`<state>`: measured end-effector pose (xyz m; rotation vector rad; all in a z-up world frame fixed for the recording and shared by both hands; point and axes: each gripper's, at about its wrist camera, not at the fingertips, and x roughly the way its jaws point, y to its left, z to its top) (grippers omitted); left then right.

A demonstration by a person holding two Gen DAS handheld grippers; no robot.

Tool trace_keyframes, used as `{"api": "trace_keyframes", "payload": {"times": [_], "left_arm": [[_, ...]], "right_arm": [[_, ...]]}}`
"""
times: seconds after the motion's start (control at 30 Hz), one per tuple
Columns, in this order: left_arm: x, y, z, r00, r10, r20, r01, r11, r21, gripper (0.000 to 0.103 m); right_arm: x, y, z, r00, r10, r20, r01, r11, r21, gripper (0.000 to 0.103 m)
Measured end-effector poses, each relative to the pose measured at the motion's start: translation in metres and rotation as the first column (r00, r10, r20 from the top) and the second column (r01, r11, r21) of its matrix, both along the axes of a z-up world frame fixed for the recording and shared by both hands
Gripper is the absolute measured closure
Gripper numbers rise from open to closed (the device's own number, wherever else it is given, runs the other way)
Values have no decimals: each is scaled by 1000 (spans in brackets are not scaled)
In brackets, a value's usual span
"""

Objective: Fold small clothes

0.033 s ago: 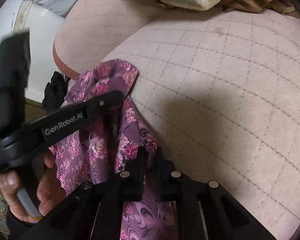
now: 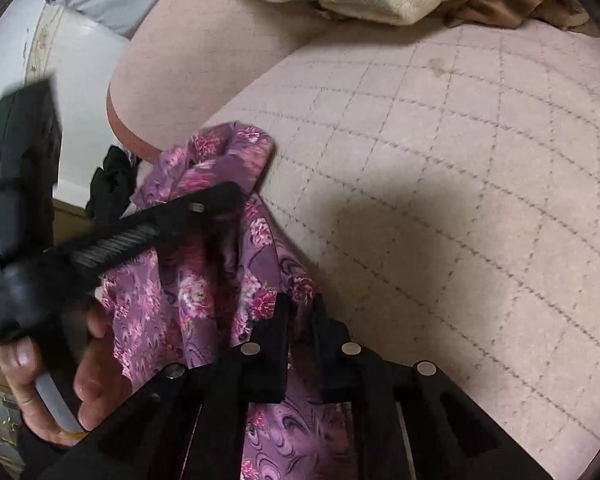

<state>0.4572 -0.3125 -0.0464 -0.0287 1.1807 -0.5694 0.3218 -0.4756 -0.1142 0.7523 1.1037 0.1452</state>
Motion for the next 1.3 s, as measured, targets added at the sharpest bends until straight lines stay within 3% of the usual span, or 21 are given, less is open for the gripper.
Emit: {"api": "trace_keyframes", "payload": {"times": [0.1,0.2,0.33,0.43,0.47,0.57,0.6,0.67,0.73,0.77,0.83,0.87,0.93,0.97,1.07,1.17,1.23,1.27,1.3], "left_arm": [[15,42,26,996,93,-3,-93,984,-152,95],[32,74,20,975,204,-86,-219,948,-233,99],[48,81,-22,958,244,-151,-258,962,-84,99],[47,99,-30,942,282,-183,-304,947,-106,95],[47,107,-27,937,302,-177,-324,939,-112,93],[43,135,-10,922,365,-129,-379,919,-108,65],[39,144,-2,921,372,-115,-384,917,-112,64],[17,160,11,940,330,-84,-339,931,-136,56],[-14,181,25,960,277,-35,-280,952,-121,40],[-29,189,28,965,261,-10,-261,959,-107,32],[-68,209,28,971,235,37,-233,971,-47,27],[-84,211,23,972,232,40,-232,973,-15,26],[-119,230,6,973,230,18,-231,973,20,26],[-129,236,-3,972,233,-7,-233,972,35,26],[-161,246,-32,968,234,-90,-236,972,-12,27],[-178,253,-45,958,273,-82,-280,956,-86,29],[-182,246,-42,951,307,-39,-308,951,-28,50],[-182,242,-40,955,295,-40,-295,955,-5,70],[-183,241,-38,958,283,-54,-283,959,-4,78]], "right_arm": [[-5,-7,14,999,-28,38,28,1000,-4,95],[-6,-15,14,997,-66,38,66,998,5,95],[-7,-19,-7,995,-95,-18,96,995,28,95],[-8,-26,-15,992,-118,-36,120,991,67,95],[-9,-26,-13,992,-118,-34,120,991,53,96],[-10,-26,-11,991,-128,-39,130,991,35,95],[-10,-25,-10,992,-121,-39,122,992,25,95],[-2,-14,0,992,-121,-35,119,991,-57,93],[-6,-13,13,989,-148,-26,143,978,-152,85],[-9,-12,22,989,-144,-5,142,977,-158,85],[-19,-9,37,991,-130,44,133,987,-92,78],[-25,-5,45,990,-124,66,127,990,-54,71],[-39,4,56,988,-120,99,118,993,21,43],[-43,9,57,986,-128,106,122,991,62,39],[-44,22,43,985,-153,74,140,979,147,38],[-39,40,11,984,-176,-12,174,954,246,40],[-31,52,0,986,-160,-43,166,956,241,54],[-28,55,-4,986,-157,-55,165,958,233,58],[-26,57,-6,986,-156,-61,166,958,232,68]]}}
